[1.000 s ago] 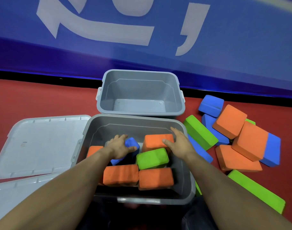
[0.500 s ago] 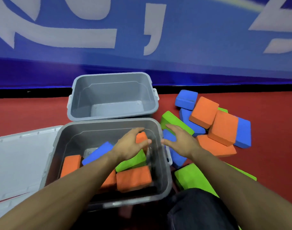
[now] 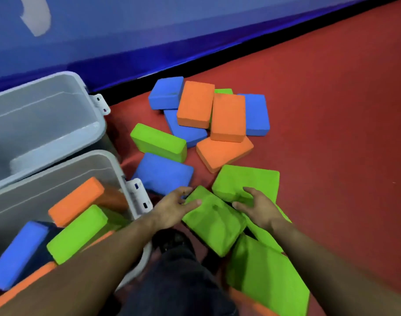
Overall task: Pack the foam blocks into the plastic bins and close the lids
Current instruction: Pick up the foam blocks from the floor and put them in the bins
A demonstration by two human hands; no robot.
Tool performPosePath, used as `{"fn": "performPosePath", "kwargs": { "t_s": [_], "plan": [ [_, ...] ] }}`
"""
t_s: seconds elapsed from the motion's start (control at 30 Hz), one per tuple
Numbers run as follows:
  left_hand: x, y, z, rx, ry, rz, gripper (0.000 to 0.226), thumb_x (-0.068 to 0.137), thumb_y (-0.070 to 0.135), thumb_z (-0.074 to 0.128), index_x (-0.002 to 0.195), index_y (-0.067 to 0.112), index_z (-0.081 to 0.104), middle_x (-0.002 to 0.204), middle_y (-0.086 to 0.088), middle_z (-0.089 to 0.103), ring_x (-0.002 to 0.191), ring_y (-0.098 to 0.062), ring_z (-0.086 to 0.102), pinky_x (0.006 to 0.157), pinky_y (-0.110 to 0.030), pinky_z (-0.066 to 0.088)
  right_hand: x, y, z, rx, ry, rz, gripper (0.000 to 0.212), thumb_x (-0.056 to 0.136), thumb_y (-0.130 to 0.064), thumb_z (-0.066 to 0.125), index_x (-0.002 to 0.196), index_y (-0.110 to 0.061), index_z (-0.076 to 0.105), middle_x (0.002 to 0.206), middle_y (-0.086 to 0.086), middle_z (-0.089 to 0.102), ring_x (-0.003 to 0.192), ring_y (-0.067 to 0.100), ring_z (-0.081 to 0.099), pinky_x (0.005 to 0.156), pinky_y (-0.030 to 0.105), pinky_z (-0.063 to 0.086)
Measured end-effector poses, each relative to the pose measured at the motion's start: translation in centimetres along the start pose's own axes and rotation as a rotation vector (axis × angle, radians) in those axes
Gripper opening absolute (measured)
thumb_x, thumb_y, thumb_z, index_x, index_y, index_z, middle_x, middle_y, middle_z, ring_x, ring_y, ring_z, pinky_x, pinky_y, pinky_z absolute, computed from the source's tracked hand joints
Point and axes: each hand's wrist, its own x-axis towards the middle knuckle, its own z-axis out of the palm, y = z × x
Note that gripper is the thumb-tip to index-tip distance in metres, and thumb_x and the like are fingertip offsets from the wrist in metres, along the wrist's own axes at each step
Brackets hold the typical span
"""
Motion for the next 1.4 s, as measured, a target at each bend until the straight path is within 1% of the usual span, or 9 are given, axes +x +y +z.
{"fn": "performPosePath", "kwargs": {
  "t_s": [0.1, 0.2, 0.37, 0.63, 0.77, 0.97, 1.1, 1.27, 1.4],
  "plan": [
    [2.1, -0.2, 2.2, -0.032, -0.037, -0.03, 0.078, 0.078, 0.054, 0.078, 0.14, 0.015, 0.052, 0.135, -0.002, 0.058, 0.118, -0.015, 0.06, 0.091, -0.019, 0.045, 0.8, 3.6, 1.0, 0.073, -0.012, 0.114, 0.077, 0.088, -0.049, 0.073, 0.15, -0.015, 0.043, 0.15, 0.009, 0.051, 0.135, 0.025, 0.052, 0.106, 0.029, 0.039],
    [3.4, -1.1, 4.1, 0.005, -0.096, -0.039, 0.059, 0.092, 0.034, 0.072, 0.142, 0.011, 0.052, 0.136, 0.001, 0.056, 0.117, -0.009, 0.057, 0.092, -0.015, 0.042, 1.8, 5.4, 2.9, 0.14, -0.099, 0.234, 0.078, 0.089, -0.057, 0.067, 0.147, -0.013, 0.043, 0.133, 0.012, 0.065, 0.107, 0.024, 0.067, 0.089, 0.029, 0.048],
    [4.4, -3.5, 5.6, 0.034, -0.169, -0.074, 0.062, 0.087, 0.045, 0.074, 0.136, 0.011, 0.057, 0.135, -0.001, 0.059, 0.12, -0.011, 0.058, 0.108, -0.028, 0.045, 3.3, 6.8, 6.9, 0.293, -0.158, 0.397, 0.088, 0.093, -0.071, 0.048, 0.153, -0.007, 0.034, 0.151, 0.018, 0.049, 0.139, 0.035, 0.047, 0.116, 0.04, 0.035],
    [4.2, -4.2, 5.8, -0.008, -0.155, -0.094, 0.07, 0.09, 0.033, 0.075, 0.15, 0.013, 0.043, 0.151, 0.0, 0.047, 0.131, -0.009, 0.048, 0.104, -0.019, 0.039, 4.0, 2.1, 9.2, 0.6, 0.254, 0.269, 0.056, 0.081, -0.081, 0.044, 0.098, -0.03, 0.058, 0.112, 0.013, 0.067, 0.105, 0.031, 0.064, 0.098, 0.04, 0.048],
    [3.6, -3.0, 5.3, 0.087, 0.038, -0.069, 0.1, 0.075, 0.06, 0.079, 0.155, 0.019, 0.035, 0.151, -0.004, 0.037, 0.142, -0.015, 0.037, 0.116, -0.023, 0.028, 3.5, -0.6, 8.8, 0.757, 0.318, 0.131, 0.036, 0.097, -0.055, 0.055, 0.082, -0.022, 0.059, 0.081, 0.002, 0.067, 0.085, 0.026, 0.065, 0.083, 0.04, 0.051],
    [2.6, -0.9, 4.2, 0.261, 0.165, -0.163, 0.139, 0.052, 0.085, 0.075, 0.16, 0.023, 0.014, 0.152, -0.006, 0.029, 0.145, -0.027, 0.036, 0.117, -0.042, 0.035, 2.4, -1.2, 8.0, 1.081, 0.087, 0.02, 0.029, 0.107, -0.026, 0.047, 0.106, -0.002, 0.063, 0.088, 0.013, 0.066, 0.073, 0.019, 0.064, 0.072, 0.032, 0.052],
    [2.6, -0.3, 4.1, 0.33, 0.232, -0.194, 0.138, 0.052, 0.085, 0.073, 0.16, 0.022, 0.015, 0.151, -0.008, 0.034, 0.14, -0.032, 0.043, 0.11, -0.046, 0.041, 2.2, -1.2, 7.0, 1.123, -0.09, -0.024, 0.024, 0.108, -0.019, 0.041, 0.111, -0.006, 0.061, 0.087, 0.008, 0.069, 0.068, 0.013, 0.07, 0.07, 0.025, 0.054],
    [2.5, 0.1, 3.4, 0.348, 0.305, -0.179, 0.124, 0.056, 0.084, 0.071, 0.157, 0.026, 0.028, 0.15, -0.007, 0.049, 0.133, -0.03, 0.053, 0.108, -0.043, 0.046, 3.5, 3.6, 7.4, 0.416, -0.163, -0.072, 0.017, 0.098, -0.033, 0.065, 0.105, -0.017, 0.064, 0.091, -0.009, 0.065, 0.089, 0.014, 0.058, 0.084, 0.029, 0.044],
    [1.8, 0.4, 2.8, 0.345, 0.306, -0.17, 0.094, 0.065, 0.075, 0.073, 0.144, 0.03, 0.046, 0.129, -0.004, 0.066, 0.119, -0.031, 0.062, 0.096, -0.04, 0.052, 4.3, 5.8, 7.1, -0.362, -0.408, -0.072, 0.064, 0.078, -0.068, 0.072, 0.13, -0.034, 0.061, 0.129, -0.002, 0.062, 0.128, 0.024, 0.05, 0.109, 0.036, 0.039]
  ]
}}
